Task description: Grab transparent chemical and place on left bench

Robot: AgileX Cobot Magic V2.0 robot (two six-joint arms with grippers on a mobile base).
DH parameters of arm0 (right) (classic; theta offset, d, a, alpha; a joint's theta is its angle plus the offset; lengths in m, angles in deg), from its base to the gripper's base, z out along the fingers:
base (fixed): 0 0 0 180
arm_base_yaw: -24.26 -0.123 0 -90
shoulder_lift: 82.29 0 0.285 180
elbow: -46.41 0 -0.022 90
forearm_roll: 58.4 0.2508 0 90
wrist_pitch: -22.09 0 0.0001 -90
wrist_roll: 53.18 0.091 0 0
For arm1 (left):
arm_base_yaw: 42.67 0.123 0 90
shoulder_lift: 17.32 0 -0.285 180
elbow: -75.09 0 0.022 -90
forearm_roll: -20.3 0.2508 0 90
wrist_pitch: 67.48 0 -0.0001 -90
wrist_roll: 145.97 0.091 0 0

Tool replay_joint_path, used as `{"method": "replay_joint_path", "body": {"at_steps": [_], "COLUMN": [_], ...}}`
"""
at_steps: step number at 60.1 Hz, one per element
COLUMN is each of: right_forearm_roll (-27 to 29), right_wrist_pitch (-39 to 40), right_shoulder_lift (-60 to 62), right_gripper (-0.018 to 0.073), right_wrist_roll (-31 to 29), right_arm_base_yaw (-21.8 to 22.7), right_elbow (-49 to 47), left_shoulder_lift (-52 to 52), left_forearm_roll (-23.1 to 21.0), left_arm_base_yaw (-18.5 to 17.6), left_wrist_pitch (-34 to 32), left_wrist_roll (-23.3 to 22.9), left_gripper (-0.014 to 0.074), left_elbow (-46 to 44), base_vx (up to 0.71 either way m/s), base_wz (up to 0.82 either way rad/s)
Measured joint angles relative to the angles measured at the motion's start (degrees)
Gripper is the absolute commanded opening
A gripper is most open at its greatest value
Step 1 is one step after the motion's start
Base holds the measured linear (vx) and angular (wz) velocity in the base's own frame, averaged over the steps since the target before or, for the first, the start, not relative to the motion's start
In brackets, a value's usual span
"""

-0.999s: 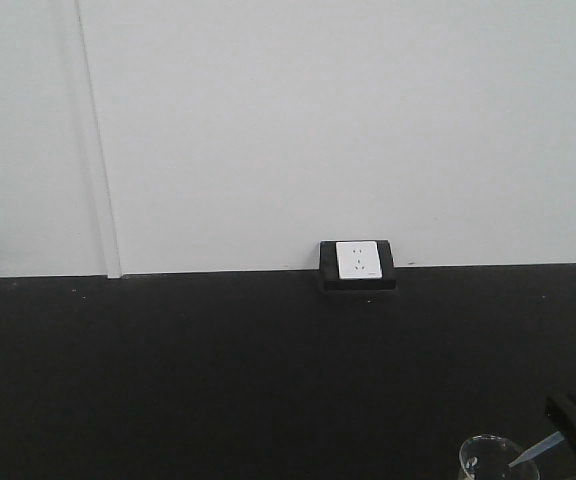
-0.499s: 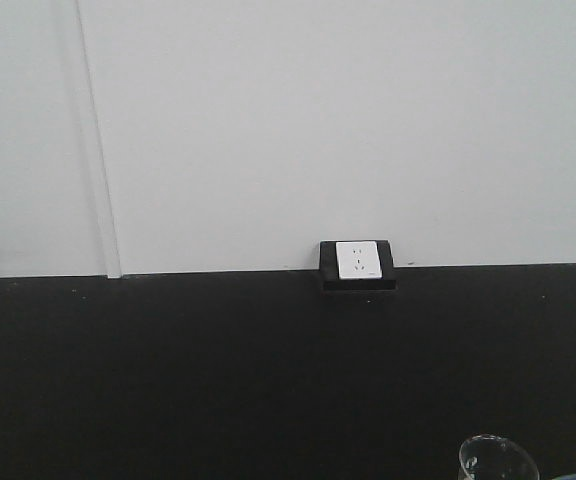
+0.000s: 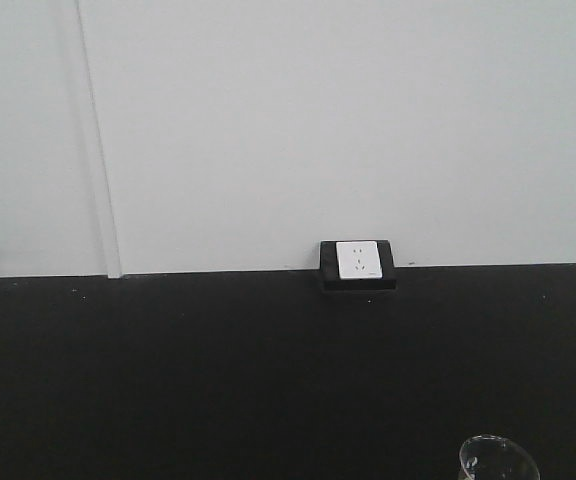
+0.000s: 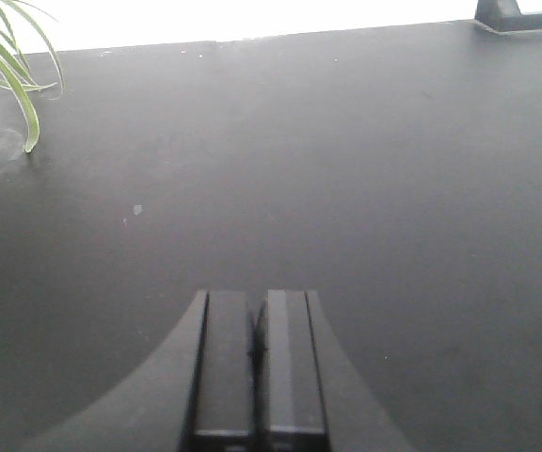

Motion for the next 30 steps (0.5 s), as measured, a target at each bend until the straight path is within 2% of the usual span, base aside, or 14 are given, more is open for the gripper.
{"method": "replay_joint_path", "body": {"at_steps": [30], "right_forearm_roll": [-0.2], "right_wrist_pitch": [0.05], "right_shoulder_lift": [0.0], "right_gripper": [0.0073], "right_wrist_roll": [0.0], "right_arm_base_yaw": [0.0], "right_elbow": [0.0], "left_shoulder_lift": [0.0], "left_forearm_roll": [0.0], "left_arm_base_yaw": [0.0], "left_wrist_pitch": [0.0], "left_wrist_roll": [0.0], "left_gripper": [-0.0004], "left_elbow": [0.0], "base_vx": [0.0], "base_wz": [0.01]}}
